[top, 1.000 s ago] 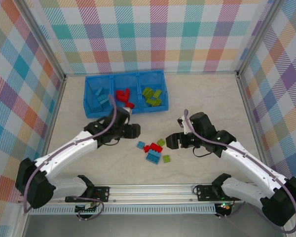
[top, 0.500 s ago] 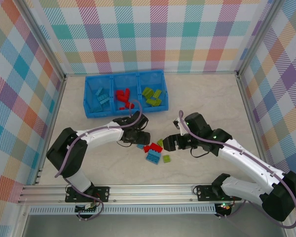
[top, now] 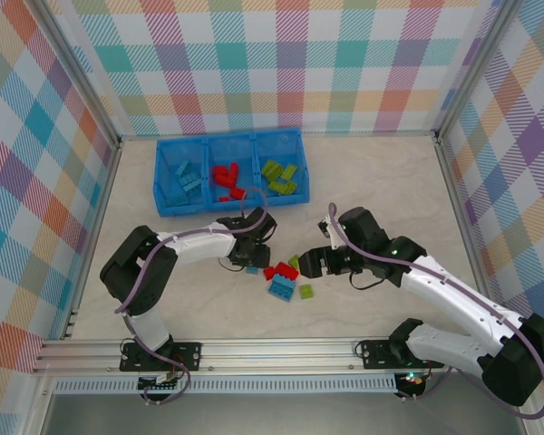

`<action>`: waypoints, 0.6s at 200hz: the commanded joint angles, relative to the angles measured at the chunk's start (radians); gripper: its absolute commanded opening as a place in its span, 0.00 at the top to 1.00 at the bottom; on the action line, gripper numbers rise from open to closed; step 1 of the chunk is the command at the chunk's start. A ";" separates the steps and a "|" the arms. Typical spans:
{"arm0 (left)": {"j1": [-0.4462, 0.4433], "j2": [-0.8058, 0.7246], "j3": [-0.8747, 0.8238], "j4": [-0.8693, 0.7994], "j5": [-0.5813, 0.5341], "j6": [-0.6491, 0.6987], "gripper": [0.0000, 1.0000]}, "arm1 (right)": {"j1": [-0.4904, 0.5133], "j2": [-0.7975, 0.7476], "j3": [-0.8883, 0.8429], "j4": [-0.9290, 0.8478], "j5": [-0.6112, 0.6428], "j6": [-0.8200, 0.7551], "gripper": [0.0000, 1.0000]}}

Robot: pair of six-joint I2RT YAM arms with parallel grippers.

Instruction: Sort the legos into containers by color

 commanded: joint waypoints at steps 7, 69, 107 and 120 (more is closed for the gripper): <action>-0.011 -0.058 -0.061 -0.013 -0.019 -0.042 0.54 | 0.008 -0.006 0.017 -0.016 0.023 0.012 0.13; -0.012 -0.127 -0.104 -0.007 -0.018 -0.080 0.43 | 0.011 0.015 0.032 -0.012 0.002 0.007 0.00; -0.017 -0.104 -0.112 -0.001 0.005 -0.076 0.41 | 0.010 0.012 0.025 -0.001 0.017 0.017 0.00; -0.016 -0.091 -0.114 0.000 -0.001 -0.077 0.48 | 0.010 0.007 0.024 0.006 0.022 0.024 0.00</action>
